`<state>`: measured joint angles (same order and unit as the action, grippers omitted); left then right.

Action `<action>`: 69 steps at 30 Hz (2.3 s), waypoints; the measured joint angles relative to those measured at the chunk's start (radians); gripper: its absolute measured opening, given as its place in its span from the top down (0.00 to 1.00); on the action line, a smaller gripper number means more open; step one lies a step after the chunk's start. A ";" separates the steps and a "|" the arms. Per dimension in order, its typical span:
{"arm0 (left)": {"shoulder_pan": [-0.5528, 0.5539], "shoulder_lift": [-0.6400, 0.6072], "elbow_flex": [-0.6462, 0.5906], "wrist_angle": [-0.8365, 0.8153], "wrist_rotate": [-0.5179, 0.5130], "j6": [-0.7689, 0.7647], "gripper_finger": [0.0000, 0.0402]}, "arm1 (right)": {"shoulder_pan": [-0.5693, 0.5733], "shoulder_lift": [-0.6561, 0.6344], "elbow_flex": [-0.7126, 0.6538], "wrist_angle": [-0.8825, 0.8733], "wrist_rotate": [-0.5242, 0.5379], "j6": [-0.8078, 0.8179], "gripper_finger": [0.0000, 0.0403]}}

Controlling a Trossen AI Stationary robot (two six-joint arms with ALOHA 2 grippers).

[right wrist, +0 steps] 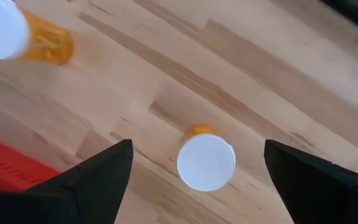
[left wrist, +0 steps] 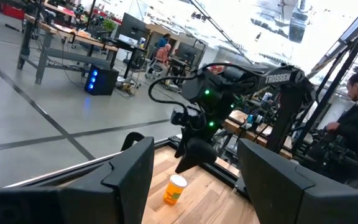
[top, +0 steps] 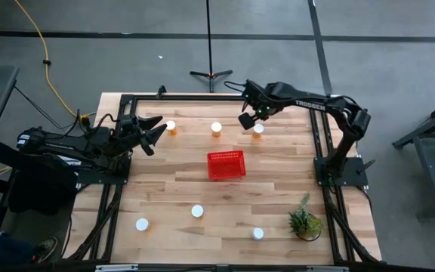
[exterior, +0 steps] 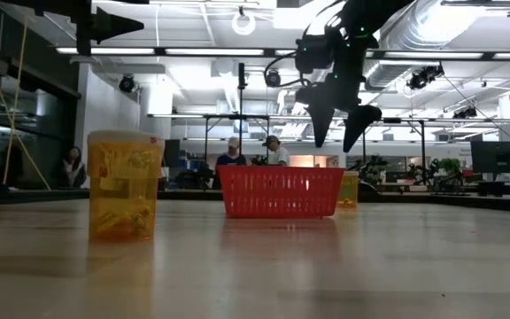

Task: Pick and place pill bottles into a basket
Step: Put the orange medicine bottle into the bin

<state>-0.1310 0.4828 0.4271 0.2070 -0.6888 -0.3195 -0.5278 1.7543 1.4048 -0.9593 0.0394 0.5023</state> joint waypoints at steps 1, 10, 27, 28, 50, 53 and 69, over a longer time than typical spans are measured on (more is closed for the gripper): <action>0.000 0.000 0.000 0.000 0.000 0.000 0.34 | 0.000 0.009 0.000 -0.002 -0.002 0.012 0.12; 0.000 0.000 0.000 0.000 0.000 0.000 0.34 | 0.003 0.034 0.000 0.007 0.008 0.076 0.12; 0.000 0.000 0.000 -0.041 0.031 0.000 0.34 | 0.008 0.035 -0.014 -0.023 -0.056 0.127 0.12; 0.000 0.000 0.000 -0.045 0.041 0.000 0.34 | 0.010 0.035 -0.014 -0.021 -0.059 0.129 0.12; 0.000 0.000 0.000 -0.052 0.054 0.000 0.34 | 0.006 0.045 -0.014 0.014 0.067 0.269 0.12; 0.000 0.000 0.000 -0.052 0.054 0.000 0.34 | 0.006 0.070 -0.014 0.014 0.067 0.296 0.12; 0.000 0.000 0.000 -0.052 0.054 0.000 0.34 | 0.033 0.130 -0.014 -0.049 0.039 0.284 0.12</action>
<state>-0.1314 0.4830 0.4274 0.1551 -0.6347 -0.3199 -0.4946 1.8839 1.3911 -1.0084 0.0784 0.7862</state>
